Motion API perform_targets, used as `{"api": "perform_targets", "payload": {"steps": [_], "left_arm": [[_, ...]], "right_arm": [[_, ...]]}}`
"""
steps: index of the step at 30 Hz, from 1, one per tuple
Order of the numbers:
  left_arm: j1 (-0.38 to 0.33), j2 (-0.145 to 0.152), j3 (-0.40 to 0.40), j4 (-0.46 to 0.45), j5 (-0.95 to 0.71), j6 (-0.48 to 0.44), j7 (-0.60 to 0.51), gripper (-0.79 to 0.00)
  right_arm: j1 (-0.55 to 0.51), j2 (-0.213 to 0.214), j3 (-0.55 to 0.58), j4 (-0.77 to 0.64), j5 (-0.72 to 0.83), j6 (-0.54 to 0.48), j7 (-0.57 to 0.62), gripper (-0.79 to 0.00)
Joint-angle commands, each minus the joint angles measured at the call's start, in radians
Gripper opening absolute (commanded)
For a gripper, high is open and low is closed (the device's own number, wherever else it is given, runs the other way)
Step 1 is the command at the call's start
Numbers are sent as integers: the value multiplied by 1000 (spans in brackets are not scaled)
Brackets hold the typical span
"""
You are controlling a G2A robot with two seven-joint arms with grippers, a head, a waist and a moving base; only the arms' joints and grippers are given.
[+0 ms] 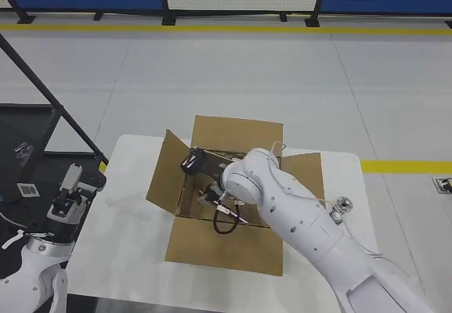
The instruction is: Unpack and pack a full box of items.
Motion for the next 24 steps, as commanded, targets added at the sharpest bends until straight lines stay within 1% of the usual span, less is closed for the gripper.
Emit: {"api": "perform_targets", "payload": {"steps": [1, 6, 12, 17, 24], "left_arm": [[0, 0, 0, 0, 0, 0, 0, 0], [0, 0, 0, 0, 0, 0, 0, 0], [0, 0, 0, 0, 0, 0, 0, 0], [0, 0, 0, 0, 0, 0, 0, 0], [0, 0, 0, 0, 0, 0, 0, 0]], "right_arm": [[22, -26, -33, 71, 16, -7, -16, 0], [63, -92, -98, 242, 29, -2, -61, 0], [88, -153, -141, 403, 26, -10, -104, 0], [89, -193, -166, 492, 9, -15, -143, 0], [89, -237, -190, 578, -18, -24, -149, 0]]}}
